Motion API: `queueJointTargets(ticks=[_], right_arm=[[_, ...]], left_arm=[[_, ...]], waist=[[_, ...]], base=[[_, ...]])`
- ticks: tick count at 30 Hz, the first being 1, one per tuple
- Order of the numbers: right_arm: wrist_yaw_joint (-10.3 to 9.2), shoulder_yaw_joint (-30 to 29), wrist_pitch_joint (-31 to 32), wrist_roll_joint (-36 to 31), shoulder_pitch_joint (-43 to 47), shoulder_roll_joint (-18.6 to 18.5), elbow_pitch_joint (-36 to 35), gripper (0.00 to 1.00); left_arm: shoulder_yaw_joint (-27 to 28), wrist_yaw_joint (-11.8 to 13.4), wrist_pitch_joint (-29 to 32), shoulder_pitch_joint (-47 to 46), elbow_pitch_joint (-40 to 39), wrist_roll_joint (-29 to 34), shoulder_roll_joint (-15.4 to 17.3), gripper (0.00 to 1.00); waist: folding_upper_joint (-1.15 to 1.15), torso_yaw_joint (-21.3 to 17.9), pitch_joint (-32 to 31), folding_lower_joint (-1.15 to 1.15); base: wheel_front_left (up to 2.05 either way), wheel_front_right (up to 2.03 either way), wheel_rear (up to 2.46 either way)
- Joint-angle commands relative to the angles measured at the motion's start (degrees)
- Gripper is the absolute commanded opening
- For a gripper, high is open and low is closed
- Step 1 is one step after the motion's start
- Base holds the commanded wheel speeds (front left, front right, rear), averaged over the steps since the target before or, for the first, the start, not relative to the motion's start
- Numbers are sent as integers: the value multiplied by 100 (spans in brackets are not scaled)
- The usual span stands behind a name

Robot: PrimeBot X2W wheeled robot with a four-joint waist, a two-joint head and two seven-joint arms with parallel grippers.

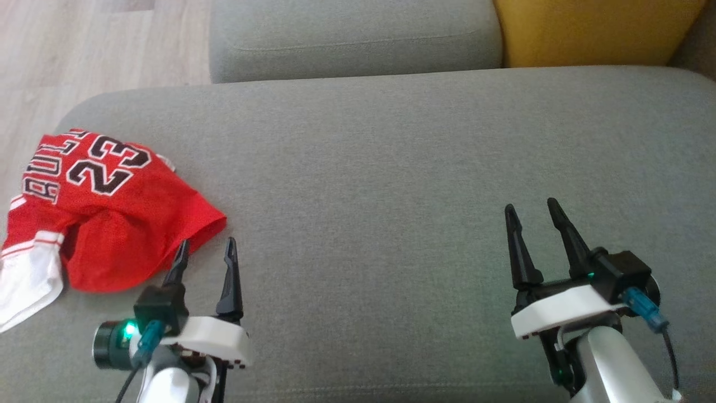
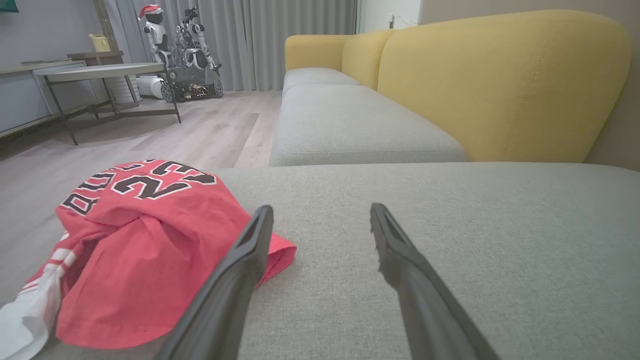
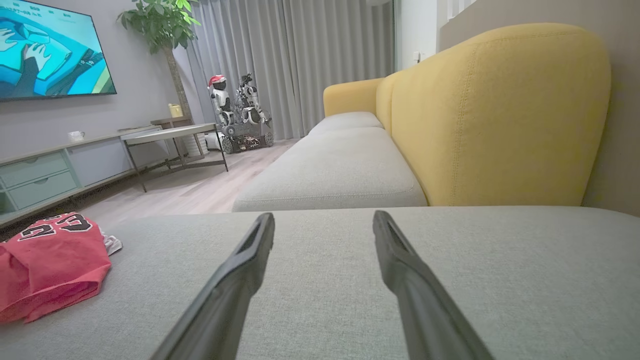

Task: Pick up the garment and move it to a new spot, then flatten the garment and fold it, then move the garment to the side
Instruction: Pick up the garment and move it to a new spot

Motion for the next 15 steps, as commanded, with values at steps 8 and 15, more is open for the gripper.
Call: queueJointTargets(ticks=[8,15], right_arm=[[-4,364,-62,13,-116,-28,-210,100],[-4,684,-62,107,-25,-28,-198,100]], left_arm=[[454,-82,-69,-87,-154,159,-21,100],[628,-98,-69,62,-221,242,-54,100]], waist=[[0,711,-102,0],[0,1448,-221,0]], base=[[0,0,0],[0,0,0]])
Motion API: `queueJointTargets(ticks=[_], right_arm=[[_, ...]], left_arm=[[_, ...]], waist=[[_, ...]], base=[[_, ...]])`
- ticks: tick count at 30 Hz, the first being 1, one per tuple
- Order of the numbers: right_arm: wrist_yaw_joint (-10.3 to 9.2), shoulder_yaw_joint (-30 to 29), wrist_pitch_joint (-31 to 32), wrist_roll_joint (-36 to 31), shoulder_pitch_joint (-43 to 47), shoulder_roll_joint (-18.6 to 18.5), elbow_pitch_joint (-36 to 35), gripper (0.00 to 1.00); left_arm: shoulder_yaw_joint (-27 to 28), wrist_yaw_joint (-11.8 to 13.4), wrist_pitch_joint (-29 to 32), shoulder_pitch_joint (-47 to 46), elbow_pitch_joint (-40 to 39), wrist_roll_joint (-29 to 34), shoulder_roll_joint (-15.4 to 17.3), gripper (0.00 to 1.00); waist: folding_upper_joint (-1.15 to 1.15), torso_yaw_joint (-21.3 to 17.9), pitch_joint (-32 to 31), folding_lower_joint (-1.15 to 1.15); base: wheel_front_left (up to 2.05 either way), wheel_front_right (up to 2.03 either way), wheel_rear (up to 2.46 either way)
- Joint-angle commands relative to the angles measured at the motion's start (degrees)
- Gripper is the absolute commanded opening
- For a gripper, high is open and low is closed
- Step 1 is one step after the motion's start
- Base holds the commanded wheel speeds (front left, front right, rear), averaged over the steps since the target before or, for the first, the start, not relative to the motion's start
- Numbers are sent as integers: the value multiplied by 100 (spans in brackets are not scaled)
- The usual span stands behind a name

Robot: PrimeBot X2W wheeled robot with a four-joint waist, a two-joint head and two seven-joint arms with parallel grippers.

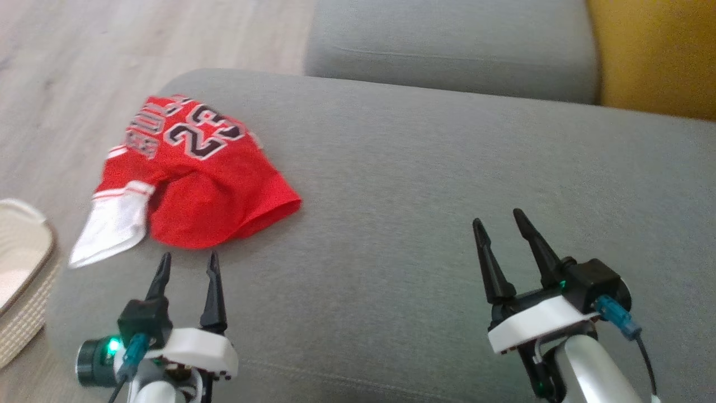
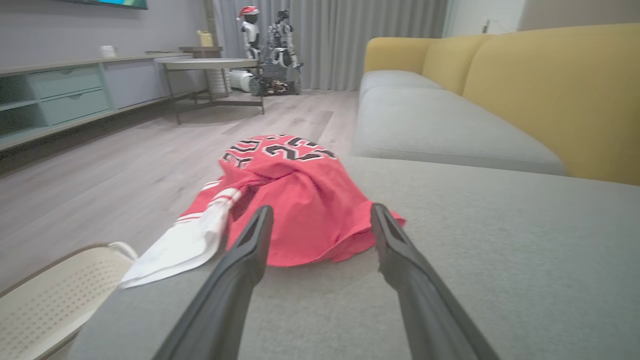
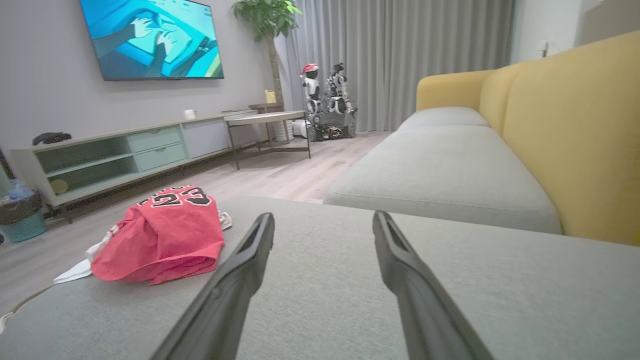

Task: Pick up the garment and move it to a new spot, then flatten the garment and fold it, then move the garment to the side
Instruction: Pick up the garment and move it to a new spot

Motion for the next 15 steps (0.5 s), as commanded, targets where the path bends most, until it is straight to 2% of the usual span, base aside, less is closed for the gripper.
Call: queueJointTargets(ticks=[1,8,15], right_arm=[[-4,181,-62,50,-76,-26,-178,100],[-4,340,-62,154,24,-26,-141,100],[-4,421,-62,251,97,-26,-132,100]], left_arm=[[272,9,-69,-134,-231,78,15,100],[463,-13,-69,117,-397,146,36,100],[665,63,-69,339,-635,225,28,100]], waist=[[0,449,-96,0],[0,1018,-216,0],[0,1236,-315,0]], base=[[0,0,0],[0,0,0],[0,0,0]])
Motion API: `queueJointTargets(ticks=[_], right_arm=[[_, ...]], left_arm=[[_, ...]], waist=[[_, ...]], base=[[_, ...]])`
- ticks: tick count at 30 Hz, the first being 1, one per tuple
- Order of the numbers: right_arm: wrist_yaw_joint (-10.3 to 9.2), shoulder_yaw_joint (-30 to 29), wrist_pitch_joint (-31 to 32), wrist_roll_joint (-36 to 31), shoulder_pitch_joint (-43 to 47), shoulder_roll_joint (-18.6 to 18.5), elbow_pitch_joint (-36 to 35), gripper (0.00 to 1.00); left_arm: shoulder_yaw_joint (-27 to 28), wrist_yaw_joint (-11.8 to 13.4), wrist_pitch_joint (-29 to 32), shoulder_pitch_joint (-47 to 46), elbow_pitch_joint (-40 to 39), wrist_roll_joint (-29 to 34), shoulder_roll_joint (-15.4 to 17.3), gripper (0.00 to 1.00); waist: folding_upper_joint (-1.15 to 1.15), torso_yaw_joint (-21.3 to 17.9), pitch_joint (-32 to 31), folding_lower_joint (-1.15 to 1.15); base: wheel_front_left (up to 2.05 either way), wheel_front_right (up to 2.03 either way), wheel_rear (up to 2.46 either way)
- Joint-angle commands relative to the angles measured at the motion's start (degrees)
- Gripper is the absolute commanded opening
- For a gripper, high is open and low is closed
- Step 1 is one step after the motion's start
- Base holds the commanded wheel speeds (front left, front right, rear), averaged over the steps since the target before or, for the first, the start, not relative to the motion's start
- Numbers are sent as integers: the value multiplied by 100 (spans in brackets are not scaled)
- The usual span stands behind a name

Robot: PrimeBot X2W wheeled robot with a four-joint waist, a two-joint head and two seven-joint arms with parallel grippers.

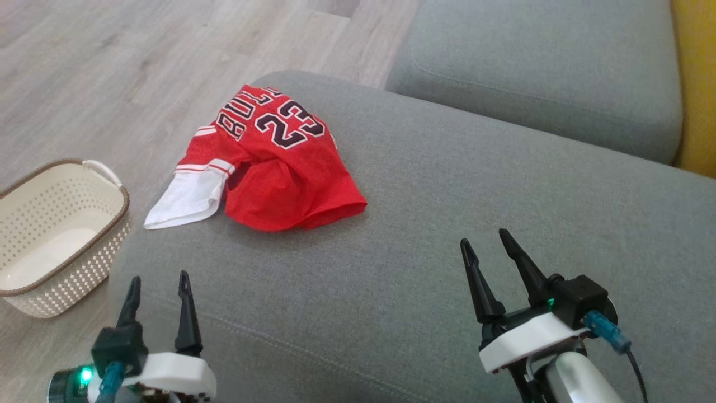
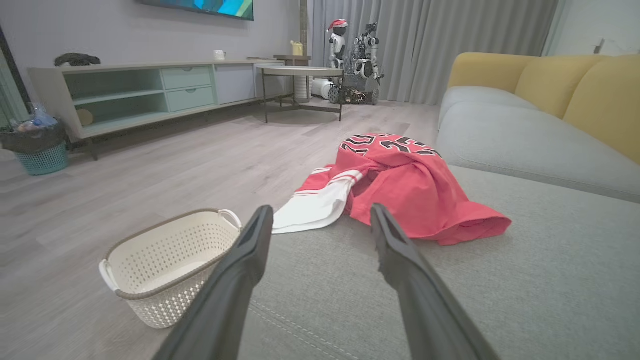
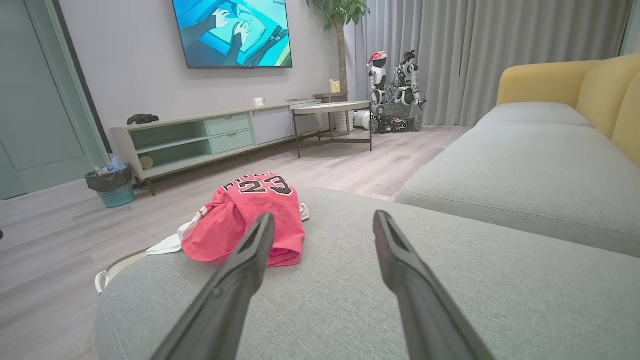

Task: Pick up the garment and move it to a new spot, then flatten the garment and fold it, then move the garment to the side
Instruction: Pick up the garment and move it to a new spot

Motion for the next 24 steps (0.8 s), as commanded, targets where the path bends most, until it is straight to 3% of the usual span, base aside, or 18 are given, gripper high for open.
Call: queueJointTargets(ticks=[1,13,24], right_arm=[[-4,123,-62,58,-120,-28,-175,100],[-4,155,-62,36,-127,-28,-220,100],[-4,-448,-55,-448,-447,-28,-498,100]], left_arm=[[213,13,-69,-221,-269,86,19,100],[524,-112,-69,-288,-299,-63,2,100],[723,-576,-69,-1177,208,-214,145,100]], waist=[[0,47,-50,0],[0,-123,46,0],[0,-473,939,0]], base=[[0,0,0],[0,0,0],[0,0,0]])
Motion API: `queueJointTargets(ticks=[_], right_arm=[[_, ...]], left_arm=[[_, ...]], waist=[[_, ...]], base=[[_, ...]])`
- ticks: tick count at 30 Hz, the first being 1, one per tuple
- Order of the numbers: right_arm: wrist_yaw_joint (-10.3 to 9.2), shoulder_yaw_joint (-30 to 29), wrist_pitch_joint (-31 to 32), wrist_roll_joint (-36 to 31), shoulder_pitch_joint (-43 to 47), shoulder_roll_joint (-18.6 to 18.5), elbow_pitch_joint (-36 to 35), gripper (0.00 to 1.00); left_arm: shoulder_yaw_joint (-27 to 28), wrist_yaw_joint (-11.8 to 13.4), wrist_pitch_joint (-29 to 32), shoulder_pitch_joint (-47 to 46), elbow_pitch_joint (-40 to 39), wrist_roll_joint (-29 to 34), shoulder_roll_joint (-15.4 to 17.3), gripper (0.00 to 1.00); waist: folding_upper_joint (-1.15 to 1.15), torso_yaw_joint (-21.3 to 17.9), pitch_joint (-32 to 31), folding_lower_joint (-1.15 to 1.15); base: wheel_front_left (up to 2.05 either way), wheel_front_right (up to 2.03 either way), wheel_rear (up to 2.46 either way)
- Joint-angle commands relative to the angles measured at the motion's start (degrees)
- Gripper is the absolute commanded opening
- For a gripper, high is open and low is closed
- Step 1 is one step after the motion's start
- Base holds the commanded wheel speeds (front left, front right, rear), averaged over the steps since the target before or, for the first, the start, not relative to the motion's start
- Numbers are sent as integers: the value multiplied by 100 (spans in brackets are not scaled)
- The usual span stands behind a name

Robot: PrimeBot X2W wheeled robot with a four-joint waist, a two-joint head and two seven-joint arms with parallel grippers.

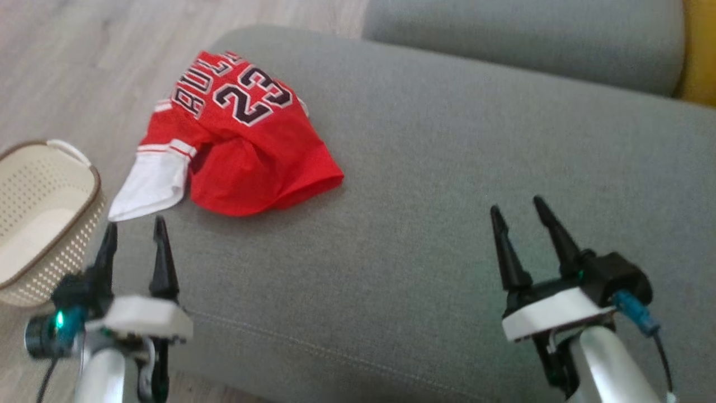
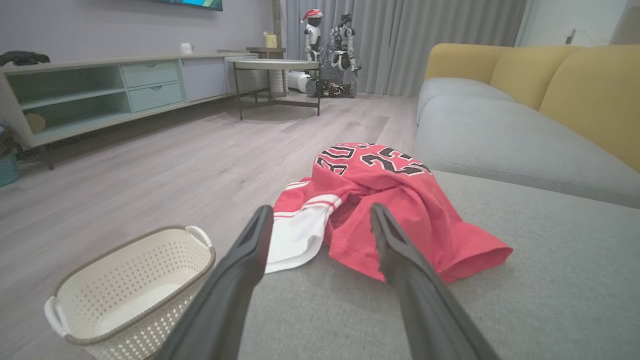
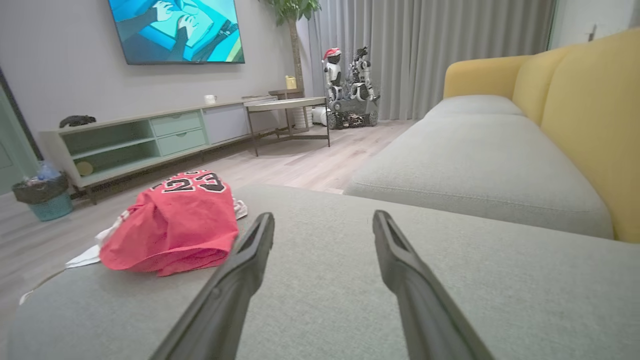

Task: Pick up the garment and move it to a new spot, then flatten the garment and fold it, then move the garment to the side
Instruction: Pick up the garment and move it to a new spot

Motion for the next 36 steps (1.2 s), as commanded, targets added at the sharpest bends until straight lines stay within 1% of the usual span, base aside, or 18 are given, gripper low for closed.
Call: queueJointTargets(ticks=[1,6,11,12,13,16,21,23,25,28,30,31,33,36], right_arm=[[-4,14,-38,-164,-361,-28,-289,100],[-4,-188,133,-460,-556,-28,-692,100],[-4,-383,317,-669,-726,-28,-1200,100],[-4,-392,369,-741,-781,-28,-1349,100],[-4,-401,391,-766,-799,-28,-1410,100],[-4,-325,433,-784,-868,-28,-1548,100],[-4,-207,451,-719,-996,-28,-1705,100],[-4,-204,446,-708,-1006,-28,-1724,100],[-4,-213,438,-702,-1008,-28,-1750,100],[-4,-217,436,-700,-992,-28,-1770,100],[-4,-236,427,-695,-983,-28,-1774,100],[-4,-241,420,-691,-981,-28,-1770,100],[-4,-247,403,-684,-975,-28,-1750,100],[-4,-264,366,-660,-935,-28,-1672,100]], left_arm=[[214,-113,-61,-587,56,-121,132,100],[244,-411,74,-1638,885,-359,318,100],[237,-625,445,-2850,1736,-558,493,100],[200,-713,534,-3313,2048,-612,564,100],[167,-736,584,-3533,2214,-603,610,100],[122,-749,778,-4116,2751,-578,746,100],[33,-679,1100,-4837,3613,-465,981,100],[1,-657,1128,-4939,3761,-425,1024,100],[-12,-676,1212,-5104,4076,-440,1073,100],[-109,-649,1171,-5291,4454,-323,1238,100],[-133,-665,1141,-5395,4678,-325,1270,100],[-142,-675,1103,-5439,4768,-330,1282,0],[-160,-692,910,-5509,4891,-328,1323,0],[-184,-640,487,-5574,4983,-316,1316,0]], waist=[[0,-169,428,0],[0,-348,1041,0],[0,-510,1619,0],[0,-577,1809,0],[0,-602,1889,0],[0,-717,2094,0],[0,-919,2325,0],[0,-949,2350,0],[0,-1004,2392,0],[0,-1083,2444,0],[0,-1109,2459,0],[0,-1119,2458,0],[0,-1131,2440,0],[0,-1111,2324,0]], base=[[0,0,0],[0,0,0],[0,0,0],[0,0,0],[0,0,0],[0,0,0],[0,0,0],[0,0,0],[0,0,0],[0,0,0],[0,0,0],[0,0,0],[0,0,0],[0,0,0]])
